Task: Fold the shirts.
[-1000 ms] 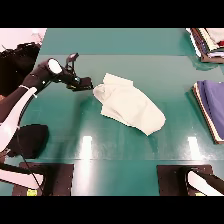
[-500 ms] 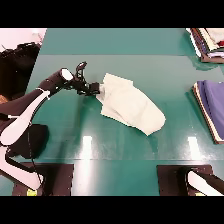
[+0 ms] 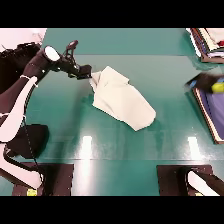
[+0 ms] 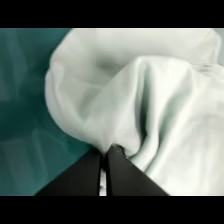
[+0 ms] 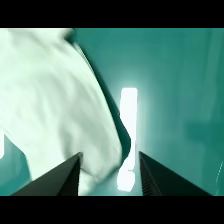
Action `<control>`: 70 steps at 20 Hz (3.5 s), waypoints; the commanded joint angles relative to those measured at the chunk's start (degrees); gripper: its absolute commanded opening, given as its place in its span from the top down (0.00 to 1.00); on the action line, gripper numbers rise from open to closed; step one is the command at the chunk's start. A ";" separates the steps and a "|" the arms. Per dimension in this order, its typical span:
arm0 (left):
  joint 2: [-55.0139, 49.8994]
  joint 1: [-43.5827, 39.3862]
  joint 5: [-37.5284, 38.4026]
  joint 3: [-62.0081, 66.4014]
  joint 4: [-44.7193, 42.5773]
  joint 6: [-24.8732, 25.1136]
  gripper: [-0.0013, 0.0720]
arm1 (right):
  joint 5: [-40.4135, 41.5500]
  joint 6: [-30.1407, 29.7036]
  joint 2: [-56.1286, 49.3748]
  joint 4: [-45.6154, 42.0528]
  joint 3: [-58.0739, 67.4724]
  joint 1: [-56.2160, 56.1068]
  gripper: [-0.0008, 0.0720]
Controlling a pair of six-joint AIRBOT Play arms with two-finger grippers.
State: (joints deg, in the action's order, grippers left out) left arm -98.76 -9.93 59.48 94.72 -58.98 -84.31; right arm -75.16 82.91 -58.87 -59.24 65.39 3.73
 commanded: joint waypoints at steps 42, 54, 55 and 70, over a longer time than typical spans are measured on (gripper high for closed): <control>6.75 0.74 10.47 4.74 -8.74 0.26 0.95 | 14.53 -5.42 -21.42 27.04 -21.90 -8.90 0.36; 6.75 0.74 12.13 4.74 -8.79 0.33 0.95 | 11.78 -8.46 -27.69 29.00 -10.36 -13.97 0.97; 6.80 0.74 12.15 4.74 -8.79 0.33 0.95 | 11.74 -8.46 -27.67 28.28 -9.14 -13.94 0.97; 29.27 0.74 7.15 19.15 -10.47 0.85 0.95 | 11.98 -6.86 0.72 8.00 20.70 -5.53 0.97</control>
State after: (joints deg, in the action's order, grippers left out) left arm -75.79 -9.17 67.88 108.97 -69.30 -83.64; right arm -63.44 75.94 -63.96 -49.47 79.96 -3.70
